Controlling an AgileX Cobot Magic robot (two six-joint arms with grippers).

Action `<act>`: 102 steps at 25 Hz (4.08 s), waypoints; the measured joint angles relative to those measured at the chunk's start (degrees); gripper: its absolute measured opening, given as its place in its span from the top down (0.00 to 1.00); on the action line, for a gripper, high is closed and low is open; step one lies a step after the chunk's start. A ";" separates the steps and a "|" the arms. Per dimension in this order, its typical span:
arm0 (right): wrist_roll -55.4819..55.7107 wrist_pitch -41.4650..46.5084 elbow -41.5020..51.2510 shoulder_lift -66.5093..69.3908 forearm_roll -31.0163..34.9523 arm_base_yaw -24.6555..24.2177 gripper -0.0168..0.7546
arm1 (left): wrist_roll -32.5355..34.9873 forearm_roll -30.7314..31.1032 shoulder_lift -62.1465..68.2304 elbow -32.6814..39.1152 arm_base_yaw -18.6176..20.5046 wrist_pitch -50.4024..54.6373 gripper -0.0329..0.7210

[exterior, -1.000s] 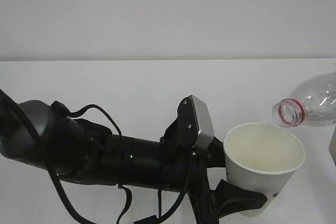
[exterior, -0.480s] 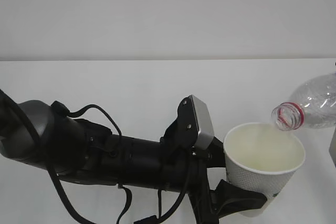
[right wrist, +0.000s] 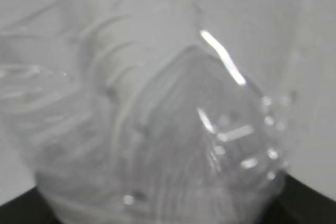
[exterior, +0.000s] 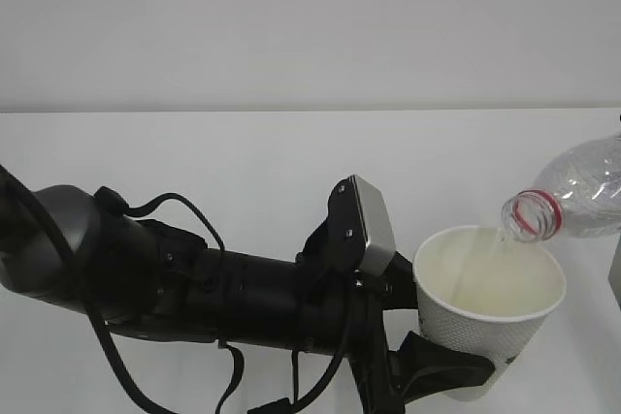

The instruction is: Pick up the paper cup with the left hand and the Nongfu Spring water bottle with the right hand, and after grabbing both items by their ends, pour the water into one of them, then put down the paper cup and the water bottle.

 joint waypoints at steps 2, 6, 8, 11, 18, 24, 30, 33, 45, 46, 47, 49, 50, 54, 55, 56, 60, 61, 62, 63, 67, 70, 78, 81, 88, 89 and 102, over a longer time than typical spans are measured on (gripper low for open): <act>-0.11 0.00 0.00 0.00 0.00 0.00 0.35 | 0.00 0.00 0.00 0.00 0.00 0.00 0.27; -0.11 -0.13 0.00 0.00 0.00 0.00 0.35 | 0.00 0.00 0.00 0.00 0.00 0.00 0.27; -0.22 -0.17 0.00 0.00 0.00 0.00 0.35 | 0.00 0.00 0.00 0.00 0.00 0.00 0.27; -0.22 -0.26 0.00 0.00 0.00 0.00 0.35 | 0.00 0.00 0.00 0.00 0.00 0.00 0.27; -0.22 -0.26 0.00 0.00 0.00 0.00 0.35 | 0.00 0.00 0.00 0.00 0.00 0.00 0.27; -0.35 -0.26 0.00 0.00 0.00 0.00 0.35 | 0.00 0.00 0.00 0.00 0.00 0.00 0.27; -0.56 -0.26 0.00 0.00 0.26 0.00 0.35 | 0.00 0.00 0.00 0.00 0.00 0.00 0.27; -0.56 -0.26 0.00 0.00 0.26 0.00 0.35 | 0.00 0.00 0.00 0.00 0.00 0.00 0.27; -0.65 -0.26 0.00 0.00 0.30 0.00 0.35 | 0.00 0.00 0.00 0.00 0.00 0.00 0.27; -0.68 -0.26 0.00 0.00 0.30 0.00 0.35 | 0.00 0.00 0.00 0.00 0.00 0.00 0.27; -0.68 -0.26 0.00 0.00 0.30 0.00 0.35 | 0.00 0.00 0.00 0.00 0.00 0.00 0.27; -0.68 -0.26 0.00 0.00 0.30 0.00 0.35 | 0.00 0.00 0.00 0.00 0.00 0.00 0.27; -0.78 -0.30 0.00 0.00 0.30 0.00 0.35 | 0.00 0.00 0.00 0.00 0.00 0.00 0.27; -0.78 -0.30 0.00 0.00 0.30 0.00 0.35 | 0.00 0.00 0.00 0.00 0.00 0.00 0.27; -0.78 -0.30 0.00 0.00 0.30 0.00 0.35 | 0.00 0.00 0.00 0.00 0.00 0.00 0.27; -0.78 -0.30 0.00 0.00 0.30 0.00 0.35 | 0.00 0.00 0.00 0.00 0.00 0.00 0.27; -0.78 -0.30 0.00 0.00 0.30 0.00 0.35 | 0.00 0.00 0.00 0.00 0.00 0.00 0.27; -0.88 -0.40 0.00 0.00 0.30 0.00 0.35 | 0.00 0.00 0.00 0.00 0.00 0.00 0.27; -0.80 -0.40 0.00 0.00 0.40 0.00 0.35 | 0.00 0.00 0.00 0.00 0.00 0.00 0.27; -0.80 -0.40 0.00 0.00 0.39 0.00 0.35 | 0.00 0.00 0.00 0.00 0.00 0.00 0.27; -0.80 -0.44 0.00 0.00 0.39 0.00 0.35 | 0.00 0.00 0.00 0.00 0.00 0.00 0.27; -0.80 -0.53 0.00 0.00 0.39 0.00 0.35 | 0.00 0.00 0.00 0.00 0.00 0.00 0.27; -0.80 -0.65 0.00 0.00 0.39 0.00 0.35 | 0.00 0.00 0.00 0.00 0.00 0.00 0.27; -0.90 -0.76 0.00 0.00 0.39 0.00 0.35 | 0.00 0.00 0.00 0.00 0.00 0.00 0.27; -1.49 -1.10 0.00 0.00 0.39 0.00 0.35 | 0.00 0.00 0.00 0.00 0.00 0.00 0.27; -1.49 -1.10 0.00 0.00 0.39 0.00 0.35 | 0.00 0.00 0.00 0.00 0.00 0.00 0.27; -1.52 -1.10 0.00 0.00 0.39 0.00 0.35 | 0.00 0.00 0.00 0.00 0.00 0.00 0.27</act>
